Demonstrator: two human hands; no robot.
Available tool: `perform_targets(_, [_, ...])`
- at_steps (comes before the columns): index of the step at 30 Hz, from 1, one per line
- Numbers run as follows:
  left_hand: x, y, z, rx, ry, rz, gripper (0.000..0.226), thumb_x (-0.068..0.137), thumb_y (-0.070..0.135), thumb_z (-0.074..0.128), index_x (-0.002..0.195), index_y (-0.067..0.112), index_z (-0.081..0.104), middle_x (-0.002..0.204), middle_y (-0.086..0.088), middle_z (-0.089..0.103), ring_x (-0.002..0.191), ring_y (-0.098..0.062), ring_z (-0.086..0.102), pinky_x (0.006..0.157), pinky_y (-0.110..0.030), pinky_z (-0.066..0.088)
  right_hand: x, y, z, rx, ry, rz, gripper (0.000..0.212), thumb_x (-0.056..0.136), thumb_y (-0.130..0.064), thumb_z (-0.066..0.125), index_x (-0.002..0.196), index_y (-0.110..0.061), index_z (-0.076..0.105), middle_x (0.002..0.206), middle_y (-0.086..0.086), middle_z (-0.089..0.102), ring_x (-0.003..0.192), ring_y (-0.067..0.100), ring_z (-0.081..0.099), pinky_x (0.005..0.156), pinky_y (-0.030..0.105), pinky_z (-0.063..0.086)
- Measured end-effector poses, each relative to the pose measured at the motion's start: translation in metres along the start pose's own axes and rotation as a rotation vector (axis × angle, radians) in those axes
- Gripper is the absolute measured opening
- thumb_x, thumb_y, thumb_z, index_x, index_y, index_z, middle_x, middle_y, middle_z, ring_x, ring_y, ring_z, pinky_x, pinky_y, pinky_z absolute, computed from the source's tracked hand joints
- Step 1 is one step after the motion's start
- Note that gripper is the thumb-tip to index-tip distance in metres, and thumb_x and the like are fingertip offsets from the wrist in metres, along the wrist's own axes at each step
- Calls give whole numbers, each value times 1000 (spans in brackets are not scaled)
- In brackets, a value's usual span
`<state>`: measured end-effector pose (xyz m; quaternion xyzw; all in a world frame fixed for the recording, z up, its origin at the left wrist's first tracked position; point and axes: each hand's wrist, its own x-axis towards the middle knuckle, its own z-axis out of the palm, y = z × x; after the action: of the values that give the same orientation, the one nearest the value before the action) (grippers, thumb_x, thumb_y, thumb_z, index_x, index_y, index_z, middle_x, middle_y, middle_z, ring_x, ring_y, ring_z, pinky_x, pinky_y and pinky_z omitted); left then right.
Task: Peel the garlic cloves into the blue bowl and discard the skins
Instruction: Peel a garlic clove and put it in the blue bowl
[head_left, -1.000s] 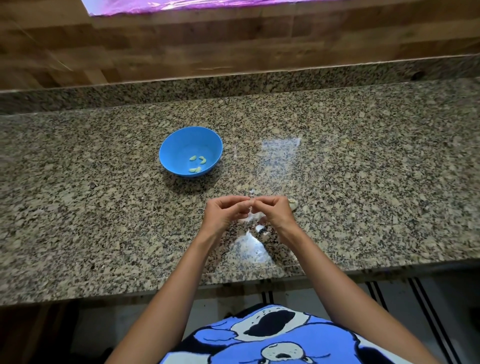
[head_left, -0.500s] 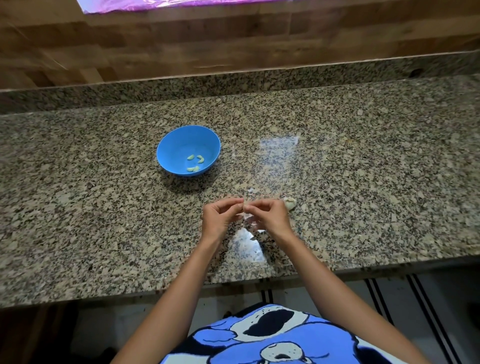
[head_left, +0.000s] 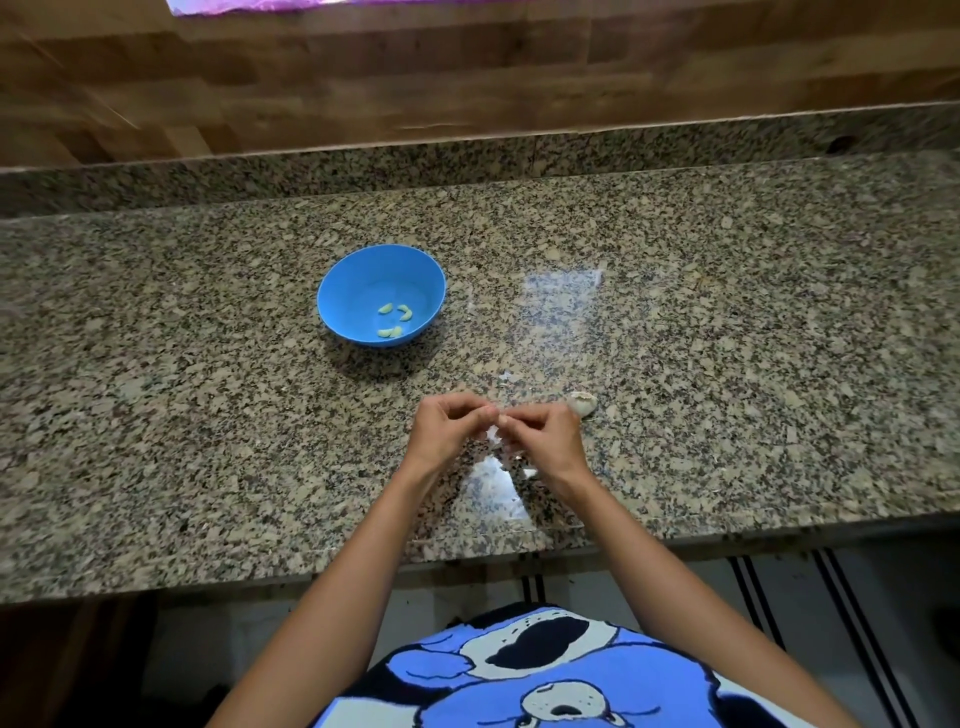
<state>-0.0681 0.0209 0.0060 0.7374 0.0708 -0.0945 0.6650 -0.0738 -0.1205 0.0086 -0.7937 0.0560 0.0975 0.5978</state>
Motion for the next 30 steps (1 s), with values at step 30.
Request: perform_targets(30, [-7, -4, -6, -667, 9, -293, 47, 65, -7, 67, 112, 0, 64, 105, -20, 68, 87, -26, 69, 74, -29, 59, 0, 5, -7, 384, -62, 386, 27, 96, -11, 41, 74, -5, 55, 64, 8, 58, 54, 18, 57, 56, 30, 52])
